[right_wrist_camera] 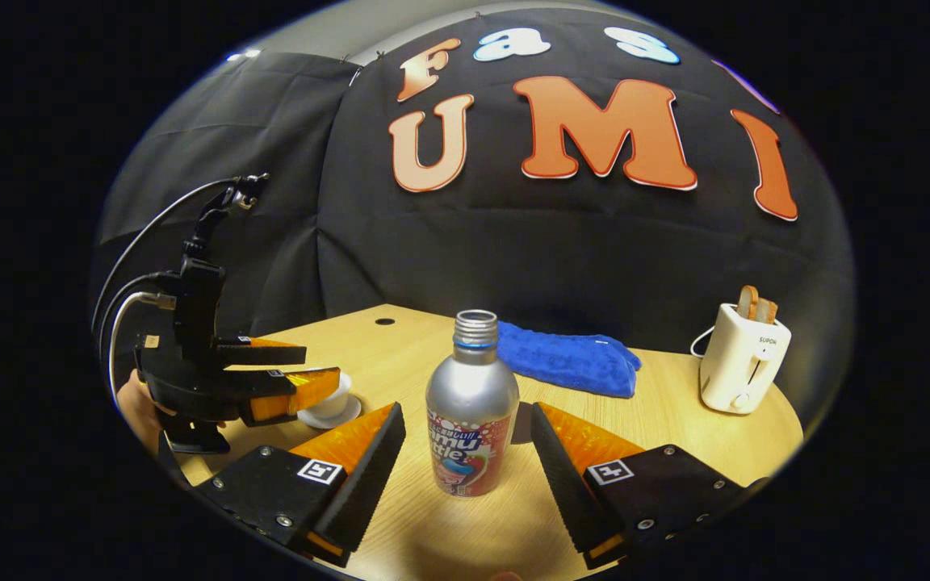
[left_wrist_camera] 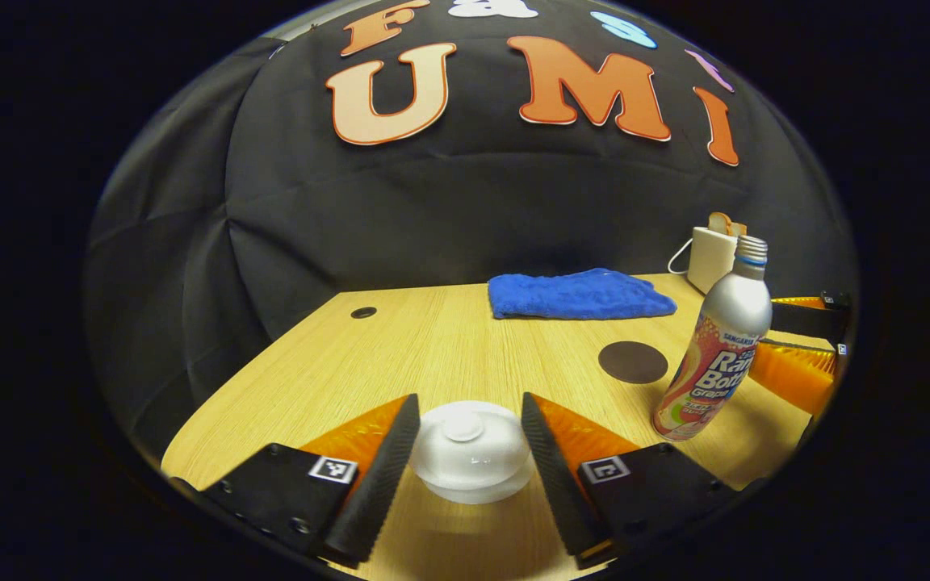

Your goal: Open the teacup lid with one hand, grasp the water bottle and pour water into the teacup with the other hand; after pouring, place the water bottle on the coaster and then close the teacup lid.

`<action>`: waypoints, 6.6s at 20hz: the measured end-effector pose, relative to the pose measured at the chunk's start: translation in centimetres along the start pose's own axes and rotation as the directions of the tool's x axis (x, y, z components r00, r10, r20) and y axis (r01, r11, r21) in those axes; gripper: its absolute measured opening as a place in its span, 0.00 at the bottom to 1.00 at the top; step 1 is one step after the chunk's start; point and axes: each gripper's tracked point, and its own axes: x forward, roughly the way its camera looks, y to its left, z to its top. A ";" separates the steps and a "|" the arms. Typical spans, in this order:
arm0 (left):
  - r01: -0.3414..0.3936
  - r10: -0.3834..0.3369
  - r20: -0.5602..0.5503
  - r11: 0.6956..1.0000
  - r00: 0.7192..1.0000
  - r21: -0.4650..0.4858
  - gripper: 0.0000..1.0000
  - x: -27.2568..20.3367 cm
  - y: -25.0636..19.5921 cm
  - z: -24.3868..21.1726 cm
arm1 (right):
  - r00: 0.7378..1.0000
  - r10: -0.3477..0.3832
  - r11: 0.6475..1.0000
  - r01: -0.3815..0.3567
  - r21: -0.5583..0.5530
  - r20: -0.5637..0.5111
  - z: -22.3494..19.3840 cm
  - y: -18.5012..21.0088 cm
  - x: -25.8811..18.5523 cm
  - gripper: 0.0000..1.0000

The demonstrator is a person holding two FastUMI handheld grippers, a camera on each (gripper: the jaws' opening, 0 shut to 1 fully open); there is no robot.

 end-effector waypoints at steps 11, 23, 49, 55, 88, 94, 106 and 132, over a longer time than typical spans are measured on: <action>-0.004 0.005 -0.024 1.000 1.000 0.012 0.53 0.7 -0.3 -0.3 | 0.998 0.016 0.999 -0.014 0.030 -0.059 -1.7 -0.1 1.7 0.94; 0.014 -0.014 0.036 1.000 0.999 -0.014 0.34 0.6 -0.5 1.2 | 0.988 0.036 0.997 -0.025 0.073 -0.148 -4.0 0.6 3.3 0.92; -0.101 0.113 0.152 0.991 0.982 -0.088 0.35 -2.6 7.2 3.5 | 0.989 -0.119 0.888 0.069 -0.455 -0.083 1.4 -0.5 5.3 0.77; -0.150 0.163 0.162 0.985 0.973 -0.089 0.35 -3.7 10.5 3.6 | 0.990 -0.135 0.767 0.081 -0.637 -0.038 3.1 0.8 6.6 0.76; -0.198 0.221 0.176 0.970 0.959 -0.139 0.35 -6.5 18.5 1.1 | 0.971 -0.152 -0.063 0.178 -0.982 0.185 5.2 6.2 8.5 0.76; -0.204 0.228 0.176 0.968 0.958 -0.144 0.35 -6.5 19.0 0.8 | 0.974 -0.113 -0.157 0.178 -0.971 0.197 6.2 6.7 8.6 0.76; -0.198 0.221 0.183 0.970 0.958 -0.139 0.35 -6.9 19.3 1.1 | 0.972 -0.076 -0.299 0.192 -0.935 0.224 7.8 7.0 8.8 0.76; -0.183 0.203 0.202 0.976 0.958 -0.117 0.34 -7.2 18.1 2.8 | 0.935 -0.028 -0.377 0.317 -0.870 0.353 14.4 5.8 8.2 0.76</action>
